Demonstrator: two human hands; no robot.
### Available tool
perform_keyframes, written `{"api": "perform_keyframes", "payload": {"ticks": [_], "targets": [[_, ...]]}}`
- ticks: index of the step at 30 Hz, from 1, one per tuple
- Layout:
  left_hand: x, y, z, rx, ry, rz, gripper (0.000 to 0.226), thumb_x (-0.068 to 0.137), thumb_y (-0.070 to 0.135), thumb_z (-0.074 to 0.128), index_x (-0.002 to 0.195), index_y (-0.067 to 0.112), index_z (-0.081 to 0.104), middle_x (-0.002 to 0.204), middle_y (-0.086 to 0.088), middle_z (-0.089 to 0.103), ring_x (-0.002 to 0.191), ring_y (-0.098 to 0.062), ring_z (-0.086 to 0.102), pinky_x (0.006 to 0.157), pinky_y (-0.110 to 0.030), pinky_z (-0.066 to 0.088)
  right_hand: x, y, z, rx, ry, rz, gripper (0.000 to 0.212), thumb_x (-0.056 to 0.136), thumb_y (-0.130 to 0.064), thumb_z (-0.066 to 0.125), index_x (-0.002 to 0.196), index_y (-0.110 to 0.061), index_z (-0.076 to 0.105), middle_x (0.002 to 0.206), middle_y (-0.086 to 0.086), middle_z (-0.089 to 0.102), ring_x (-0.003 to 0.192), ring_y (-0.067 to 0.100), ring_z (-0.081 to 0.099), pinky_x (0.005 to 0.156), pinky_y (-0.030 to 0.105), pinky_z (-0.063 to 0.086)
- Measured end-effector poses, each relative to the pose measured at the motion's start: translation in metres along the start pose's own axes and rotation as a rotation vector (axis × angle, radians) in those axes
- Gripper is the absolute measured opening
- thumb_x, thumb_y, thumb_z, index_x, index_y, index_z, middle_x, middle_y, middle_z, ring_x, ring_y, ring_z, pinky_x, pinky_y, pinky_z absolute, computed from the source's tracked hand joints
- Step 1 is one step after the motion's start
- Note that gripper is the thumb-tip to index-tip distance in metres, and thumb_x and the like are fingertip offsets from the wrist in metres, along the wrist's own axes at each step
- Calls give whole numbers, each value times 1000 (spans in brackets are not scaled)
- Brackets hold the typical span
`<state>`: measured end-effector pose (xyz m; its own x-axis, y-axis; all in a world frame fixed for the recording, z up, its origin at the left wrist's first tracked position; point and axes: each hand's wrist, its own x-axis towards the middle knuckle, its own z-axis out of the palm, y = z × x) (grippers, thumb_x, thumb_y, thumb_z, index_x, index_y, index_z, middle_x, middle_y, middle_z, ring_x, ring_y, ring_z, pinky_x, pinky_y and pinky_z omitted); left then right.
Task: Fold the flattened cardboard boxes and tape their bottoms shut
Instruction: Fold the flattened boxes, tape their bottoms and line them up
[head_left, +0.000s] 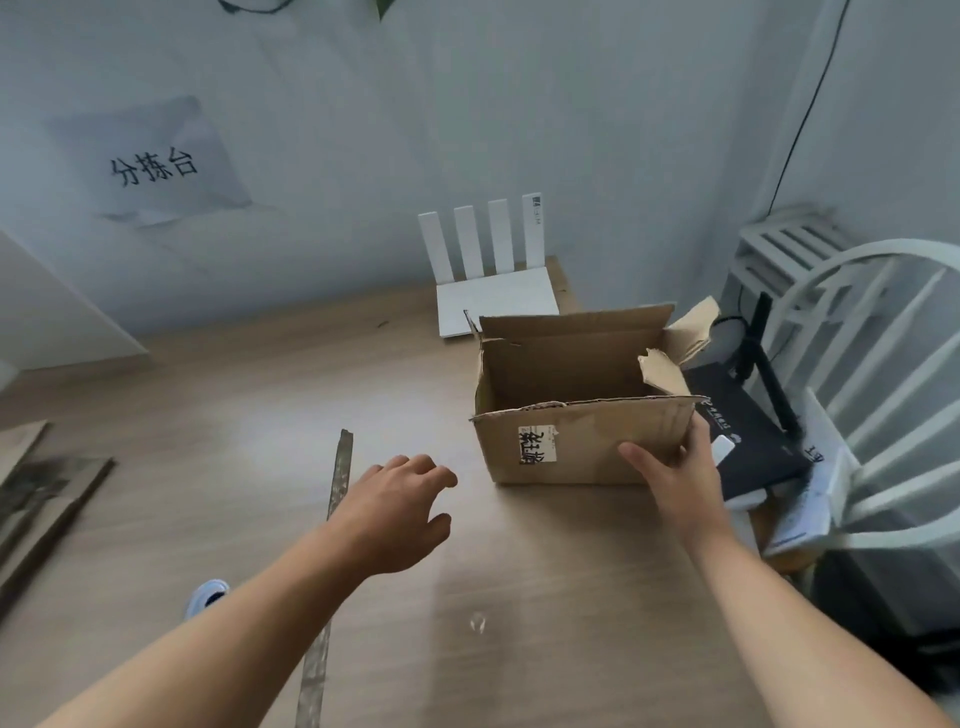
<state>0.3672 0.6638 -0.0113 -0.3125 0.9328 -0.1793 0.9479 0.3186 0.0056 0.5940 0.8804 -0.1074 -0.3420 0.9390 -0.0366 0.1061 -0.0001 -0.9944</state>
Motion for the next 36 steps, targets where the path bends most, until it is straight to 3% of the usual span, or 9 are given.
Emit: {"api": "perform_keyframes", "payload": {"ticks": [4, 9, 14, 18, 24, 28, 33, 36], "targets": [[-5, -6, 6, -64, -4, -32, 45, 96, 44, 50, 140, 32, 47, 139, 10, 49, 125, -15, 45, 101, -29, 37, 26, 3, 8, -71, -28, 19, 75, 76, -37, 84, 138, -39, 42, 120, -22, 62, 114, 5, 59, 105, 46, 48], [-17, -17, 7, -133, -5, -83, 45, 94, 44, 52, 138, 33, 49, 137, 11, 50, 126, -14, 44, 100, -30, 40, 41, -2, 7, -102, -65, 39, 76, 82, -24, 81, 144, -30, 38, 131, -8, 59, 121, 13, 56, 109, 43, 44], [-31, -21, 0, -207, 1, -101, 45, 93, 42, 56, 137, 32, 51, 136, 12, 51, 124, -12, 47, 98, -27, 41, 22, -21, -2, -192, 67, 166, 89, 84, -33, 79, 154, -31, 22, 152, 2, 42, 136, 26, 45, 110, 53, 40], [-56, -20, -8, -239, 30, -122, 45, 93, 42, 56, 136, 32, 51, 135, 12, 52, 124, -13, 47, 99, -30, 42, -44, -35, 5, -361, 222, 167, 62, 89, -36, 72, 141, -15, 44, 134, 11, 53, 108, 26, 56, 97, 45, 47], [-147, -37, -29, -226, 89, -188, 46, 93, 40, 54, 138, 32, 48, 137, 12, 47, 125, -14, 46, 92, -32, 45, -173, -71, 65, -578, -162, -67, 16, 95, -27, 62, 106, -15, 66, 105, 5, 61, 93, 19, 59, 79, 29, 42], [-257, -64, -42, -171, 128, -260, 48, 93, 43, 50, 140, 34, 45, 139, 11, 47, 126, -15, 47, 93, -35, 48, -270, -114, 124, -832, -344, -294, 22, 98, -37, 51, 106, -20, 64, 109, 1, 60, 104, 24, 58, 82, 34, 44], [-414, -105, -44, -72, 167, -305, 48, 94, 41, 47, 140, 30, 45, 138, 7, 50, 125, -18, 48, 100, -34, 40, -411, -169, 189, -1036, -420, -505, 32, 100, -43, 42, 121, -26, 58, 125, -1, 56, 115, 27, 54, 90, 38, 43], [-507, -132, -43, -25, 150, -392, 47, 94, 41, 46, 139, 29, 46, 139, 6, 50, 126, -19, 46, 102, -35, 37, -487, -189, 232, -1175, -490, -678, 35, 101, -44, 38, 125, -23, 54, 125, 1, 55, 116, 28, 52, 88, 38, 39]]}}
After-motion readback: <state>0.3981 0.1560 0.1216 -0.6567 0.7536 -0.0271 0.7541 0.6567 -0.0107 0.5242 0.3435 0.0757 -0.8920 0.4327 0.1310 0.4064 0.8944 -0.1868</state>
